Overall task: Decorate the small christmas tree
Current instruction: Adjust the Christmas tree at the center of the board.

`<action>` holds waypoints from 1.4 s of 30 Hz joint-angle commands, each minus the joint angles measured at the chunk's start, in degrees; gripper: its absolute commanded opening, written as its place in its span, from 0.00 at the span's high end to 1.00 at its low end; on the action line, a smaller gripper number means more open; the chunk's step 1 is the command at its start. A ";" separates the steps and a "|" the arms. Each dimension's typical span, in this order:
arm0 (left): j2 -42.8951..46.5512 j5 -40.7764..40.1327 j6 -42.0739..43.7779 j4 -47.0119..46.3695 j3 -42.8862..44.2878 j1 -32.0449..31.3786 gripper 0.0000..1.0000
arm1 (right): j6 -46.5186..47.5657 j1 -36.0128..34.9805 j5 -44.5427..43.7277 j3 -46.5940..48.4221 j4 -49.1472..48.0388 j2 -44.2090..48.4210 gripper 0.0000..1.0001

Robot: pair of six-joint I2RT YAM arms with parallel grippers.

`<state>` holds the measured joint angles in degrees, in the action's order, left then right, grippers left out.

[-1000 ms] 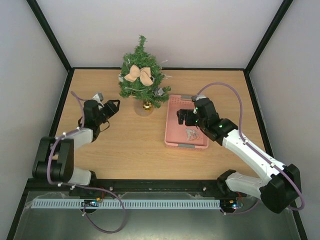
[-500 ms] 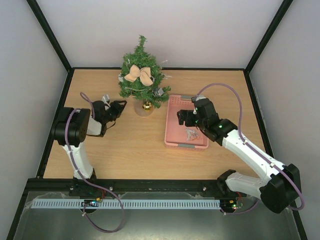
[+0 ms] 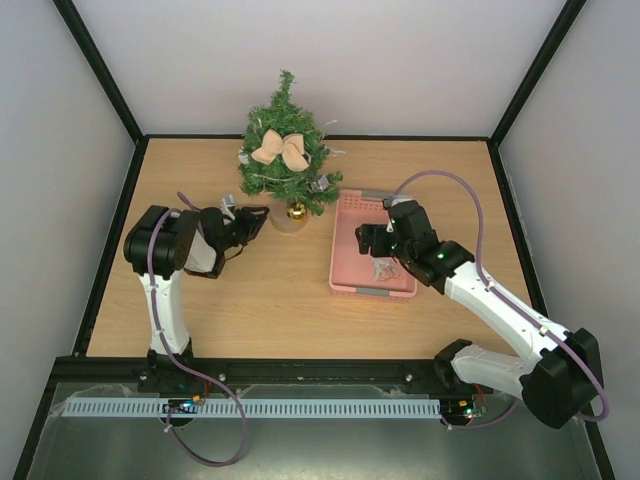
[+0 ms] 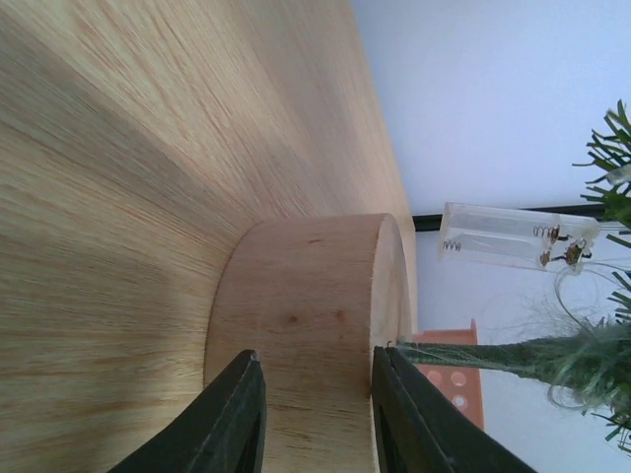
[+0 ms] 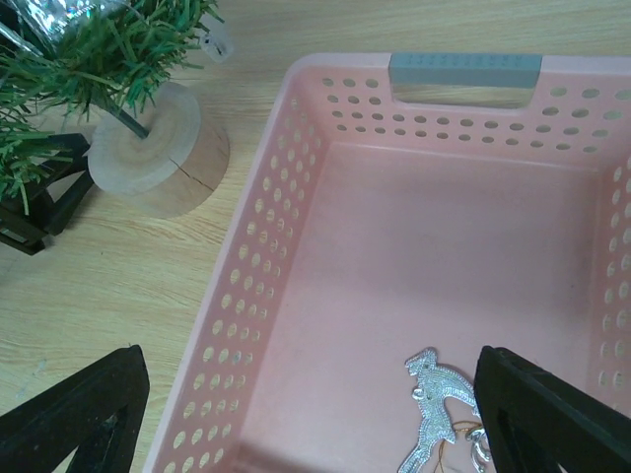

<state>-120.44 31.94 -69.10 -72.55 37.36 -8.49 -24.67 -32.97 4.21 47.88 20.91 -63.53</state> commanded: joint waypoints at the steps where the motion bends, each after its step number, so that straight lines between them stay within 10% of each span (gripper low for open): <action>1: -0.20 1.47 -1.15 -10.24 0.24 -1.50 0.69 | -0.28 0.10 -0.78 -1.32 -0.41 2.26 0.12; 21: 7.53 -3.52 2.98 -5.43 -6.20 -7.62 0.73 | -2.22 0.57 -5.54 0.29 5.61 -0.22 0.25; 42: 57.98 -17.74 29.76 55.42 -11.20 -1.93 0.51 | -7.72 2.37 -10.85 3.74 22.40 -19.35 0.56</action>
<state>-70.61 16.51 -48.69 -34.48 25.21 -12.08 -29.63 -31.53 -2.68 49.41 37.32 -80.38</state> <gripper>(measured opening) 0.481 0.462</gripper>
